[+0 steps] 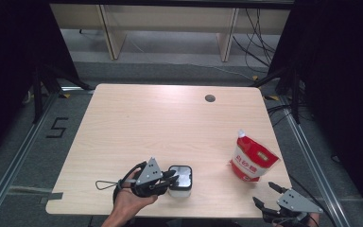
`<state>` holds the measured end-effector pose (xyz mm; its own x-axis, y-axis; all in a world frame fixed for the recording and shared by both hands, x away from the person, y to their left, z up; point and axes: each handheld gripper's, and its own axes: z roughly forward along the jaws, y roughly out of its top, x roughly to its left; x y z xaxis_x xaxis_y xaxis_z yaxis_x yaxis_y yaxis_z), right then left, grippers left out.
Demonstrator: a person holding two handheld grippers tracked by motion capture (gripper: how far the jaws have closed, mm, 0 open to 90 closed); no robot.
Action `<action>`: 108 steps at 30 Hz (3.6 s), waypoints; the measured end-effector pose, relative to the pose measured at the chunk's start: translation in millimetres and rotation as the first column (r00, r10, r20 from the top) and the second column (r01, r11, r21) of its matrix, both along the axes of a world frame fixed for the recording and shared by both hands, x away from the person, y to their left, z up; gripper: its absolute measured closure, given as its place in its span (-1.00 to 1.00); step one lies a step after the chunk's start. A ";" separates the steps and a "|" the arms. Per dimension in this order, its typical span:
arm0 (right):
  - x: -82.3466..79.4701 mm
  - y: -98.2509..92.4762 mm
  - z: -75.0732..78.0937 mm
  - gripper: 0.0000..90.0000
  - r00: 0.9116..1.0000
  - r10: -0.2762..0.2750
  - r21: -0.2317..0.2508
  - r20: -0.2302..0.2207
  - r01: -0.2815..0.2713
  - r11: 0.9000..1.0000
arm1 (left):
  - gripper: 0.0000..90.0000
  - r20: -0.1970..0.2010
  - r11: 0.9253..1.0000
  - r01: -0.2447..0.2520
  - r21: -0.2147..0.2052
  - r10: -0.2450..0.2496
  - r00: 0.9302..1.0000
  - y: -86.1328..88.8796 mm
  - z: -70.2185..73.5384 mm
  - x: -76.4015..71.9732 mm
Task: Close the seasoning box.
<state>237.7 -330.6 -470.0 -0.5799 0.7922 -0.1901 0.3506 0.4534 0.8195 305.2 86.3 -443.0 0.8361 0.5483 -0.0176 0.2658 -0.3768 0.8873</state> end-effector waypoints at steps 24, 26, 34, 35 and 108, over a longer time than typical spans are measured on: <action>0.5 0.9 -1.8 -0.39 1.000 0.005 0.028 -0.012 -0.005 1.000 | -0.32 -0.059 0.990 -0.114 -0.081 0.110 0.992 60.6 -4.0 -14.0; 0.7 1.1 -1.9 -0.39 1.000 0.009 0.031 -0.015 -0.009 0.999 | -0.34 -0.065 0.989 -0.123 -0.083 0.118 0.991 61.7 -8.1 -16.7; 0.9 4.0 -3.4 -0.40 1.000 0.019 0.030 -0.009 -0.019 0.999 | -0.41 -0.104 0.988 -0.139 -0.066 0.132 0.986 70.1 -19.5 -24.9; 2.4 2.5 -2.6 -0.42 1.000 0.029 0.003 0.007 -0.029 1.000 | -0.43 -0.098 0.989 -0.141 -0.054 0.135 0.986 73.4 -21.3 -25.8; 5.8 8.2 -16.6 -0.64 0.991 0.093 0.017 -0.100 -0.092 0.996 | -0.65 -0.143 0.986 -0.107 0.126 0.125 0.982 80.3 -58.3 -56.3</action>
<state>243.5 -322.5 -486.6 -0.6666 0.7360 -0.1182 0.3882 0.4781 0.7879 248.9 166.6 -501.4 0.7595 0.6469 -0.0681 0.4407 -0.4347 0.7854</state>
